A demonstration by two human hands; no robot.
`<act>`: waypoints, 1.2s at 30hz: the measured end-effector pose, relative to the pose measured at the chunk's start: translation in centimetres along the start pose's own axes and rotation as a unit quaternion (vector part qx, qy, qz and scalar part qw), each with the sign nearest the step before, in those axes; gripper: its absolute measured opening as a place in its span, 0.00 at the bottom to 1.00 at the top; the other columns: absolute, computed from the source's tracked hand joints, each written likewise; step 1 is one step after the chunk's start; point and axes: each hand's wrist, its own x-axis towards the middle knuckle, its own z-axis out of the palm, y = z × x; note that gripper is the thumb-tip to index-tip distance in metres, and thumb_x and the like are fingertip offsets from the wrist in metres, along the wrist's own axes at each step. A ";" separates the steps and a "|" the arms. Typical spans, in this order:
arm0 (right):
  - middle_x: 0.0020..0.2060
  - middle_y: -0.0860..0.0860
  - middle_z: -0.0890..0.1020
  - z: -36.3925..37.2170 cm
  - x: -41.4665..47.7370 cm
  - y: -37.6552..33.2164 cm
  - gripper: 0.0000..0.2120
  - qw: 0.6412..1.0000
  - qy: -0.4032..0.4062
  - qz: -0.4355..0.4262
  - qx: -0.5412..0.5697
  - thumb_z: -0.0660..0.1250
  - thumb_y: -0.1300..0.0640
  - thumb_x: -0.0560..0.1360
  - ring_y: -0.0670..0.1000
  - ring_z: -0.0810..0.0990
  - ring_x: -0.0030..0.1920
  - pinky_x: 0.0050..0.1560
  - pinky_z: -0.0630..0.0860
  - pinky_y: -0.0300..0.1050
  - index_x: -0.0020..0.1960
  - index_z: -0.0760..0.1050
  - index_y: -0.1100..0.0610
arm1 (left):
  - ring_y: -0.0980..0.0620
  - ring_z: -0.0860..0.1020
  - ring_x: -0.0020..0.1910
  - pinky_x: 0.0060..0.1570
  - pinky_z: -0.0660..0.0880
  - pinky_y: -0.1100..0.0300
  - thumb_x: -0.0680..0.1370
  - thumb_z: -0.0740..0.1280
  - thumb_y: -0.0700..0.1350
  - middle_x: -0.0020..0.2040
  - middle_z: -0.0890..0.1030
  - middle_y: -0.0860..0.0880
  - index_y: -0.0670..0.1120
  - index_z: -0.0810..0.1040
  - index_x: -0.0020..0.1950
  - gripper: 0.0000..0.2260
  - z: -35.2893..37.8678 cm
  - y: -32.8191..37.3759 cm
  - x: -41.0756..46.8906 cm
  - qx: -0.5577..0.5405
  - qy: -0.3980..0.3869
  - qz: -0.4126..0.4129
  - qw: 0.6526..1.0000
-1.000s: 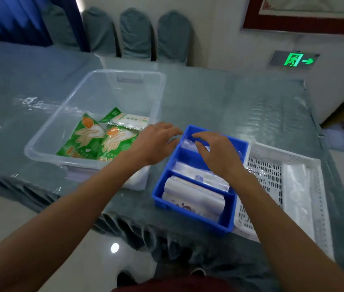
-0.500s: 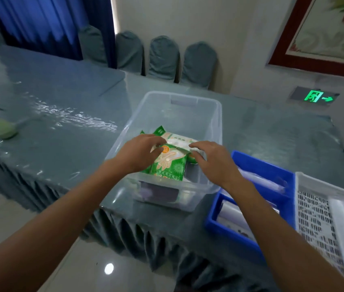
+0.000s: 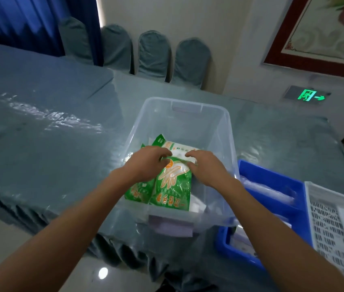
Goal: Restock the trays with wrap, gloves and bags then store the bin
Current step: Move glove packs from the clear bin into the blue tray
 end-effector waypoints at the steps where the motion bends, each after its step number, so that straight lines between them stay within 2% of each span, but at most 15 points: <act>1: 0.66 0.54 0.79 0.3 1.1 0.3 0.18 1.000 -0.009 0.007 0.002 0.65 0.53 0.78 0.56 0.75 0.66 0.65 0.72 0.51 0.68 0.76 0.52 | 0.49 0.79 0.57 0.56 0.77 0.52 0.81 0.64 0.52 0.60 0.82 0.51 0.53 0.79 0.65 0.14 0.4 -0.1 1.1 0.002 -0.010 -0.005 1.000; 4: 0.67 0.53 0.78 1.3 4.0 1.5 0.20 0.999 -0.030 0.033 0.013 0.65 0.53 0.78 0.55 0.74 0.67 0.64 0.72 0.49 0.69 0.74 0.51 | 0.50 0.80 0.55 0.54 0.77 0.54 0.81 0.64 0.51 0.60 0.82 0.51 0.53 0.79 0.65 0.14 1.1 -0.5 4.1 0.010 -0.039 -0.019 0.999; 12: 0.64 0.55 0.78 3.9 9.5 3.3 0.20 0.995 -0.072 0.066 -0.006 0.63 0.55 0.77 0.58 0.76 0.63 0.58 0.74 0.50 0.69 0.74 0.53 | 0.49 0.79 0.56 0.55 0.76 0.50 0.81 0.64 0.51 0.61 0.82 0.52 0.52 0.78 0.65 0.14 1.6 -3.0 8.6 0.015 -0.057 -0.050 0.997; 15: 0.63 0.55 0.79 5.0 10.8 3.3 0.18 0.994 -0.081 0.058 -0.044 0.62 0.55 0.77 0.58 0.76 0.62 0.59 0.75 0.52 0.66 0.74 0.54 | 0.49 0.77 0.60 0.58 0.75 0.51 0.81 0.63 0.50 0.63 0.80 0.51 0.53 0.77 0.67 0.14 1.8 -3.6 10.2 0.022 -0.068 -0.045 0.996; 19: 0.68 0.54 0.73 7.0 11.0 4.3 0.19 0.987 -0.121 0.054 -0.091 0.59 0.54 0.80 0.59 0.71 0.66 0.64 0.70 0.57 0.70 0.69 0.54 | 0.48 0.74 0.65 0.60 0.72 0.52 0.82 0.61 0.50 0.68 0.77 0.51 0.53 0.75 0.69 0.15 2.6 -4.2 11.7 0.048 -0.090 -0.025 0.994; 23: 0.68 0.53 0.71 8.8 10.5 5.6 0.18 0.981 -0.141 0.062 -0.121 0.60 0.52 0.80 0.58 0.68 0.68 0.64 0.68 0.60 0.69 0.67 0.52 | 0.49 0.76 0.63 0.60 0.74 0.52 0.81 0.63 0.51 0.67 0.78 0.51 0.53 0.75 0.69 0.16 3.4 -4.6 12.1 0.035 -0.132 -0.016 0.991; 26: 0.68 0.52 0.71 9.2 10.5 6.0 0.18 0.981 -0.117 0.051 -0.144 0.61 0.53 0.80 0.58 0.68 0.67 0.62 0.67 0.58 0.69 0.67 0.50 | 0.50 0.78 0.58 0.55 0.74 0.53 0.81 0.64 0.53 0.64 0.80 0.52 0.54 0.75 0.68 0.16 3.5 -5.3 12.6 0.016 -0.160 -0.041 0.986; 31: 0.66 0.50 0.75 9.3 10.8 6.4 0.15 0.981 -0.083 0.044 -0.167 0.61 0.54 0.80 0.56 0.71 0.64 0.58 0.69 0.55 0.66 0.70 0.48 | 0.50 0.80 0.55 0.56 0.77 0.52 0.80 0.64 0.54 0.61 0.81 0.51 0.53 0.76 0.68 0.16 3.6 -5.8 13.0 -0.021 -0.182 -0.056 0.982; 36: 0.62 0.51 0.79 7.9 11.4 6.1 0.23 0.990 -0.029 0.071 -0.116 0.60 0.64 0.76 0.58 0.75 0.62 0.57 0.72 0.53 0.68 0.72 0.48 | 0.50 0.80 0.54 0.56 0.78 0.50 0.81 0.64 0.52 0.61 0.82 0.50 0.51 0.77 0.67 0.16 3.2 -5.6 12.9 -0.061 -0.156 -0.049 0.985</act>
